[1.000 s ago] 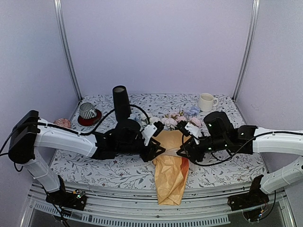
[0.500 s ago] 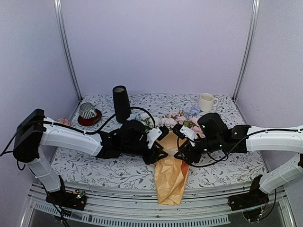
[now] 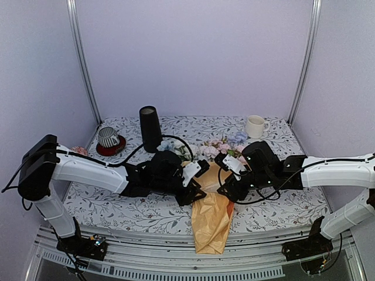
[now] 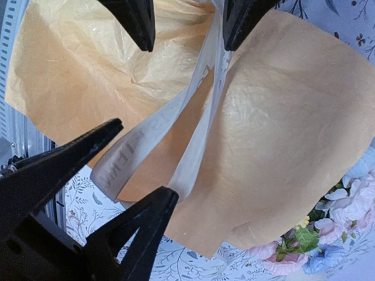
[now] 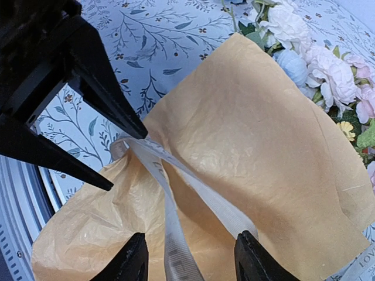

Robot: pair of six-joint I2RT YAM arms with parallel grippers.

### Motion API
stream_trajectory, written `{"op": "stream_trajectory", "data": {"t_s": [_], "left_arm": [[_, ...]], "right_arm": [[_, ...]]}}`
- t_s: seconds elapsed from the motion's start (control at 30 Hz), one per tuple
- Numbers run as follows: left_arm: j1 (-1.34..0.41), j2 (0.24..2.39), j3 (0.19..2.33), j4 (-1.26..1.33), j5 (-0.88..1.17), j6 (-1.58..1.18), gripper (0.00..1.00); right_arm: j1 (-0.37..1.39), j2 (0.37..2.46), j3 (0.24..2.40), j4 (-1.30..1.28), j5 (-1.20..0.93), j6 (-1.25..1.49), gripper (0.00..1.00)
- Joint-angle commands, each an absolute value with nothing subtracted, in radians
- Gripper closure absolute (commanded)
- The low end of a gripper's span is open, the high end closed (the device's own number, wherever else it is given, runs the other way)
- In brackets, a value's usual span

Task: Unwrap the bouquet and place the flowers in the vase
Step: Untie the half-tied ribbon from the folded wrapping paper.

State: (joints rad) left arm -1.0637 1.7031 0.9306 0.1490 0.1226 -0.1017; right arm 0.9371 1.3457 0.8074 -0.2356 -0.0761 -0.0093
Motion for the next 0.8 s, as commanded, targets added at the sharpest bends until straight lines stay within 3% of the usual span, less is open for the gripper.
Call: {"op": "stream_trajectory", "data": {"t_s": [0.0, 0.47, 0.77], "left_arm": [[-1.066, 1.705, 0.945, 0.141, 0.101, -0.092, 0.58], [-1.083, 1.663, 0.937, 0.127, 0.010, -0.085, 0.59], [-1.096, 1.653, 0.936, 0.137, -0.009, -0.080, 0.59]], "right_arm": [[0.945, 1.317, 0.826, -0.243, 0.044, 0.040, 0.46], [0.943, 1.185, 0.806, -0.244, 0.183, 0.101, 0.48], [0.919, 1.153, 0.784, -0.253, 0.149, 0.134, 0.52]]}}
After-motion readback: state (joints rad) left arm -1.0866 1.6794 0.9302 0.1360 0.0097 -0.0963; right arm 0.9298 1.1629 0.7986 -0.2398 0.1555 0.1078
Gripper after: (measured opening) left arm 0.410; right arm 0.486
